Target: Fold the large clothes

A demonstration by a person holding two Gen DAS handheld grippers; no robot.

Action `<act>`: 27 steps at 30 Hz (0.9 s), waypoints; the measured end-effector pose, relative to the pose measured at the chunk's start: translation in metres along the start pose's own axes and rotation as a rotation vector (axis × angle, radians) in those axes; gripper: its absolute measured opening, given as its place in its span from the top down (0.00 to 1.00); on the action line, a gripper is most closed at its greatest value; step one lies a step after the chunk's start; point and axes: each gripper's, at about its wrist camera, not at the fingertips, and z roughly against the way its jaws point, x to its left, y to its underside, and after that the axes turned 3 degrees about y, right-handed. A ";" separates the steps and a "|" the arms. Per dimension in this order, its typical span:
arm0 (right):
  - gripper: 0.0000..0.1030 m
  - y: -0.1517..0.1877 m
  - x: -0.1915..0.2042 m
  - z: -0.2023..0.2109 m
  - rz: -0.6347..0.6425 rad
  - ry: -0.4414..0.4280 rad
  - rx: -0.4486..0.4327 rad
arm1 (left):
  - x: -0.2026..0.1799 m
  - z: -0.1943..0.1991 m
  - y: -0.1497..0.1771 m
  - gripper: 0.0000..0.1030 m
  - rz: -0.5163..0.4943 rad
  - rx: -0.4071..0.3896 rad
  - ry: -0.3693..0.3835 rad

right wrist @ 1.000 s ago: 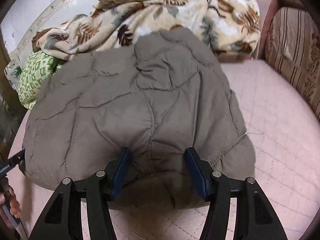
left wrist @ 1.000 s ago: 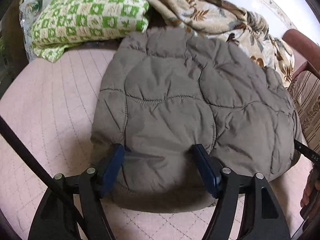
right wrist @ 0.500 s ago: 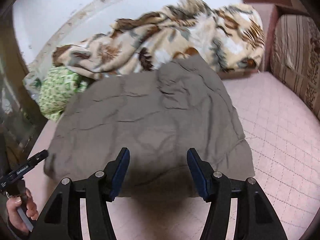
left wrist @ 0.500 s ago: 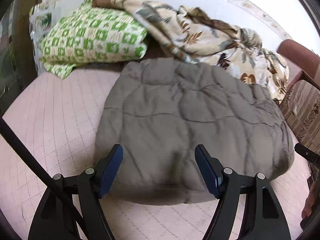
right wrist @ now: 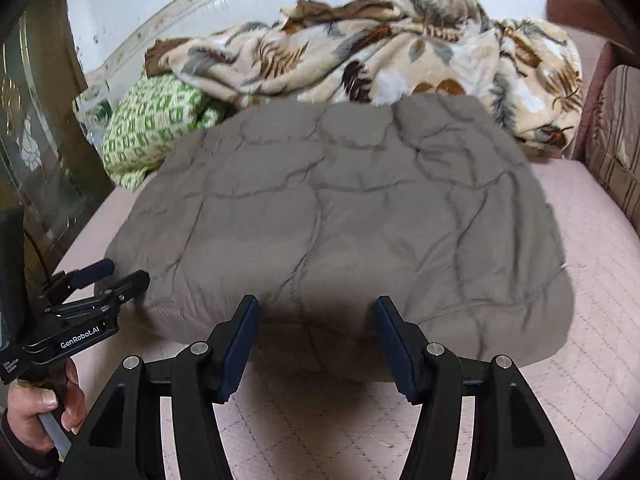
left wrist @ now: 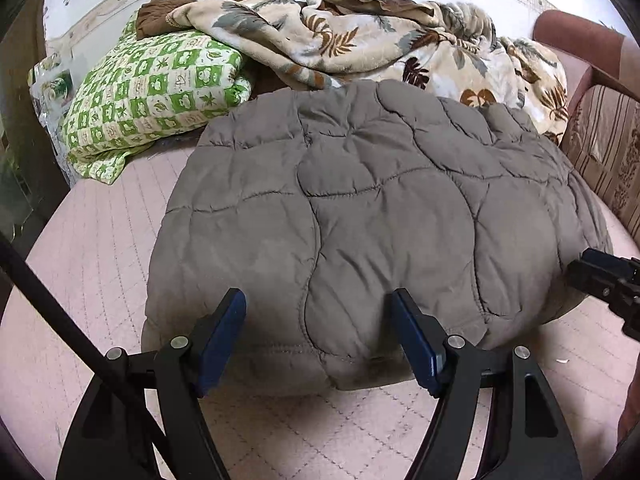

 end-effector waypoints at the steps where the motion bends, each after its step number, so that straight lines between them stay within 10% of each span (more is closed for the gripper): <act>1: 0.38 0.001 0.000 -0.004 -0.001 0.003 0.010 | 0.000 -0.001 0.001 0.28 -0.001 0.002 -0.001; 27: 0.34 0.006 0.000 -0.018 0.008 0.010 0.037 | -0.010 -0.005 0.003 0.28 -0.070 -0.003 -0.054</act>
